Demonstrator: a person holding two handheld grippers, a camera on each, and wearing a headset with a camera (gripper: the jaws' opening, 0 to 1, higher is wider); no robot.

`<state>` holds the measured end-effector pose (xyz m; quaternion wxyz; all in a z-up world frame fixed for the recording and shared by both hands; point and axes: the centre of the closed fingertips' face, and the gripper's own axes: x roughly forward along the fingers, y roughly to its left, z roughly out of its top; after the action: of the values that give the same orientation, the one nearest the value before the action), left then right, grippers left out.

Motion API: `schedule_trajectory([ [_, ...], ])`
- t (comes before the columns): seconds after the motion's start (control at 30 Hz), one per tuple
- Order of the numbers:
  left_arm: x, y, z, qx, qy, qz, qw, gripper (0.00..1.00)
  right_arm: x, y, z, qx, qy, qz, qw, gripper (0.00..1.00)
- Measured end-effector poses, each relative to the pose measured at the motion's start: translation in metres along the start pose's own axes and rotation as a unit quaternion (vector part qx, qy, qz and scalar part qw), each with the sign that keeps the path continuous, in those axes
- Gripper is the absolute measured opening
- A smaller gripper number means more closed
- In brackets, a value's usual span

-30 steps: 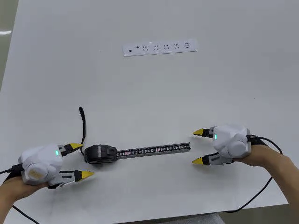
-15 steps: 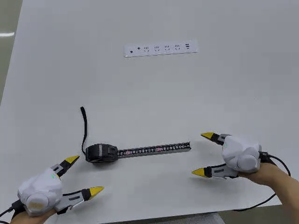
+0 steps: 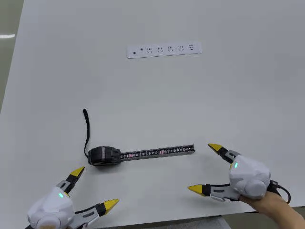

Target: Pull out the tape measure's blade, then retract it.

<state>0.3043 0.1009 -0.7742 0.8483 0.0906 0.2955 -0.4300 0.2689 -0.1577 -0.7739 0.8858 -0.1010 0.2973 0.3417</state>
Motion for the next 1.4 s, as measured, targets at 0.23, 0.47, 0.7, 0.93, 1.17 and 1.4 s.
schedule_trajectory([
  [0.23, -0.004, -0.003, 0.013, 0.001, -0.023, 0.035, 0.9991, 0.93, -0.005, 0.011, 0.009, 0.028, -0.028, -0.036, 0.9986, 0.92],
  [0.47, -0.003, -0.009, 0.017, -0.024, -0.039, 0.059, 0.9972, 0.97, -0.005, 0.025, 0.012, 0.055, -0.035, -0.054, 0.9964, 0.94],
  [0.7, -0.005, -0.018, 0.013, -0.046, -0.037, 0.082, 0.9949, 1.0, -0.009, 0.03, 0.014, 0.069, -0.043, -0.074, 0.9939, 0.97],
  [0.93, -0.01, -0.02, 0.012, -0.053, -0.038, 0.106, 0.9922, 1.0, -0.01, 0.034, 0.014, 0.079, -0.041, -0.08, 0.9928, 1.0],
  [1.17, -0.01, -0.022, 0.011, -0.054, -0.036, 0.122, 0.9905, 1.0, -0.01, 0.037, 0.017, 0.084, -0.042, -0.086, 0.9919, 1.0],
  [1.4, -0.013, -0.016, 0.012, -0.074, -0.043, 0.147, 0.9853, 1.0, -0.01, 0.041, 0.016, 0.085, -0.041, -0.084, 0.9919, 1.0],
])
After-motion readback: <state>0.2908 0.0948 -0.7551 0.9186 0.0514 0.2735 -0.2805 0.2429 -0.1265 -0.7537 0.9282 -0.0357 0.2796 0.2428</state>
